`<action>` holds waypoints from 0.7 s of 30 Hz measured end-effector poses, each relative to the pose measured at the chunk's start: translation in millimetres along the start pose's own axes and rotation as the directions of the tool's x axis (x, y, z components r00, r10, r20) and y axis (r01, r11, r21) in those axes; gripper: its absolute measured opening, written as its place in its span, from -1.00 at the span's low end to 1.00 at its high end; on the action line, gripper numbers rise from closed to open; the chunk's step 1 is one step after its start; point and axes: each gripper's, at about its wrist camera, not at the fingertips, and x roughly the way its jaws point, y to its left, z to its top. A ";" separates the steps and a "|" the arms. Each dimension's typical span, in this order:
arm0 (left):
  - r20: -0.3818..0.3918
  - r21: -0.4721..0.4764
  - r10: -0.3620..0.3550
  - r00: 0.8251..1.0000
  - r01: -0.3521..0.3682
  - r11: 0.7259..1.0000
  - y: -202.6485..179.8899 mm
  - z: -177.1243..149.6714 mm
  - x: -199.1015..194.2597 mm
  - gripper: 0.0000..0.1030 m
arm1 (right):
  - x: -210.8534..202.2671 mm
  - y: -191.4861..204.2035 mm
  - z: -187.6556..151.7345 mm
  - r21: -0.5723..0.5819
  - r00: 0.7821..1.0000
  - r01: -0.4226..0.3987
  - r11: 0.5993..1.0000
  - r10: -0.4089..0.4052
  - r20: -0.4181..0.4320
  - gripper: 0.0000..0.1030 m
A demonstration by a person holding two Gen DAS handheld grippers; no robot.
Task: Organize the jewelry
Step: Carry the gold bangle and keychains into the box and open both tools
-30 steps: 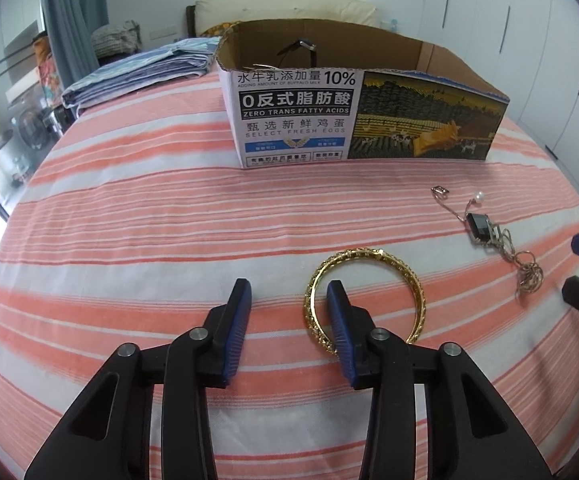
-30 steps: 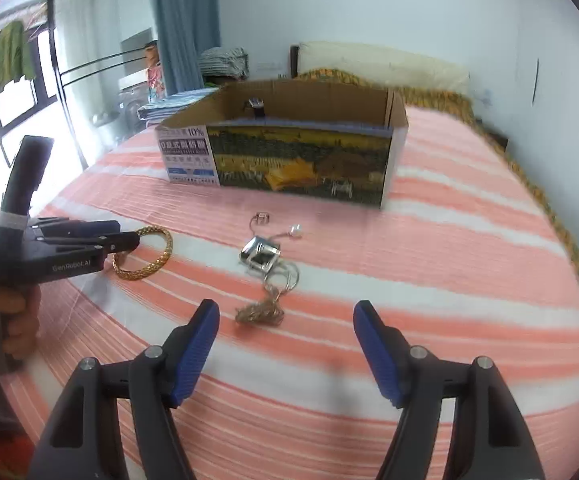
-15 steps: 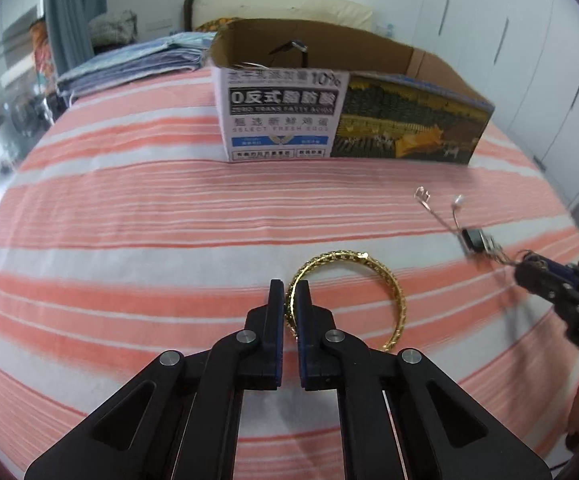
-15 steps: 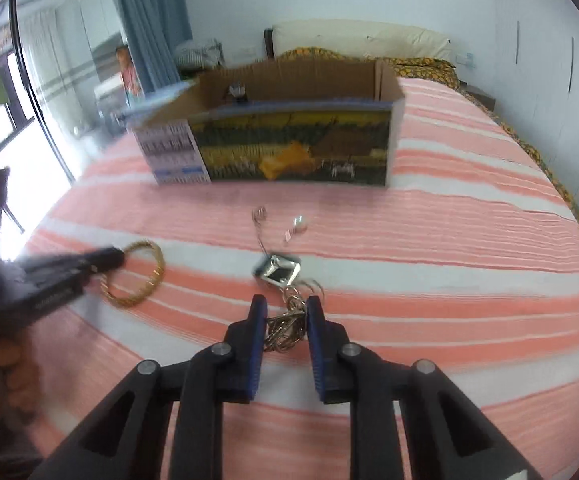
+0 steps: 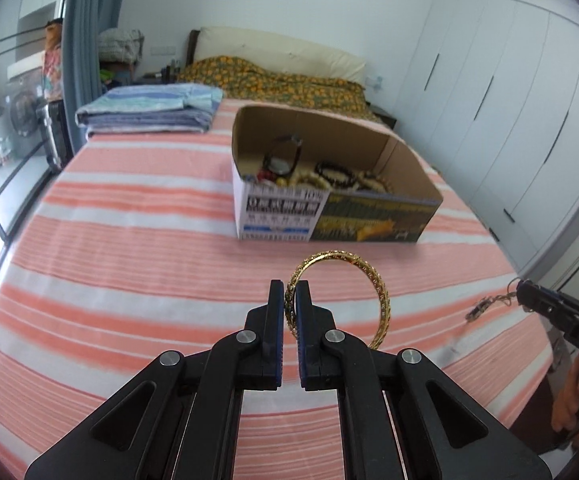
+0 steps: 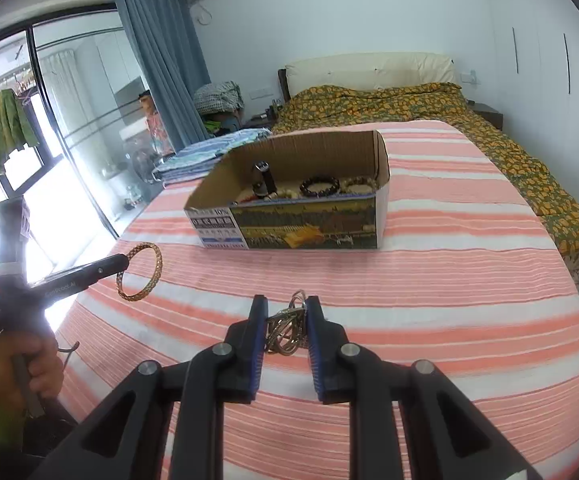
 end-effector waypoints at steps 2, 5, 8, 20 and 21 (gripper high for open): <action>0.011 -0.001 -0.009 1.000 0.009 1.000 2.5 6.3 -7.0 -0.94 | -3.4 2.9 6.9 -0.011 1.000 -0.009 1.000 0.009 0.007 -0.62; 0.029 0.004 -0.022 0.999 0.022 1.000 4.3 21.2 -15.4 -0.94 | -7.0 8.2 22.2 -0.035 0.999 -0.023 0.999 0.024 0.025 -0.62; 0.046 0.012 -0.036 0.998 0.036 0.999 6.3 40.6 -20.4 -0.94 | -10.8 10.9 43.4 -0.056 0.998 -0.037 0.998 0.040 0.052 -0.62; 0.099 0.059 -0.017 0.995 0.012 0.998 -1.8 113.0 -3.6 -0.94 | 4.5 25.6 142.0 -0.146 0.987 -0.073 0.987 0.092 0.133 -0.62; 0.098 0.066 -0.008 0.995 0.001 0.998 -3.8 118.0 3.5 -0.94 | 9.3 26.3 147.7 -0.152 0.987 -0.070 0.986 0.091 0.132 -0.62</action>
